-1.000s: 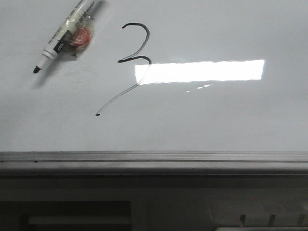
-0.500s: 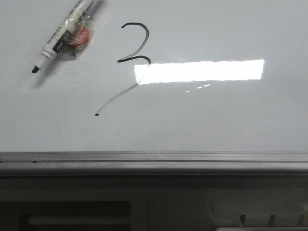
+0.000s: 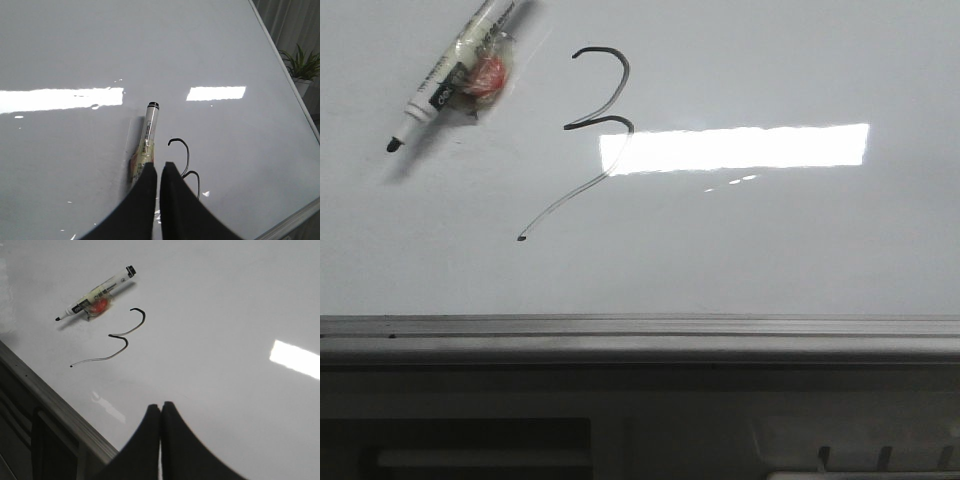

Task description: Write number 3 on whiteboard

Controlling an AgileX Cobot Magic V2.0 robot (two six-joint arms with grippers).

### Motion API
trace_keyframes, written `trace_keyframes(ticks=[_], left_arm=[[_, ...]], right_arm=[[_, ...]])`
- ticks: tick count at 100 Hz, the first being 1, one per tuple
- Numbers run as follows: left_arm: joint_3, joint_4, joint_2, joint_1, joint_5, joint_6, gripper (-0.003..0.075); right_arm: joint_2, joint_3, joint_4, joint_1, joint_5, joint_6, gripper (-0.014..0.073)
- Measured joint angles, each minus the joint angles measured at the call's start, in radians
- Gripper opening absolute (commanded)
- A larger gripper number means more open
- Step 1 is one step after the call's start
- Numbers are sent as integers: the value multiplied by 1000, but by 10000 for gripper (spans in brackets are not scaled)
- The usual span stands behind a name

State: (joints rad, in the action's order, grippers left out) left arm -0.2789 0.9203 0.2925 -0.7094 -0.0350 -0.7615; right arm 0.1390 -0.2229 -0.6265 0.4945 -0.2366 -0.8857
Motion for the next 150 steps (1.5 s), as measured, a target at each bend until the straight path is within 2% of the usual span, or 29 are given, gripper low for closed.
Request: trace_keyframes(ticks=[16,30,45,59,70,94,108,150], left_arm=[[26,-24,-9,0,-11,0,-20],[94,-301,-24,33,-71,30,-21],[204,-578,-37,154,-156,247,-20],[280,-716,-90,293,-139,455,-20],[280,-753,-144,375,-93,509,-20],[280,-767,-285,492,237,538,-21],[280,-767,-298,533,353,545,-21],[280,-767,-298,544,366,547,-21]], right_arm=[[0,0,0,0,0,0,-62],[0,0,0,0,0,0,-62],[0,0,0,0,0,0,-62],[0,0,0,0,0,0,-62],[0,0,0,0,0,0,-62],[0,0,0,0,0,0,-62],[0,0,0,0,0,1,-62],[0,0,0,0,0,1,-62]])
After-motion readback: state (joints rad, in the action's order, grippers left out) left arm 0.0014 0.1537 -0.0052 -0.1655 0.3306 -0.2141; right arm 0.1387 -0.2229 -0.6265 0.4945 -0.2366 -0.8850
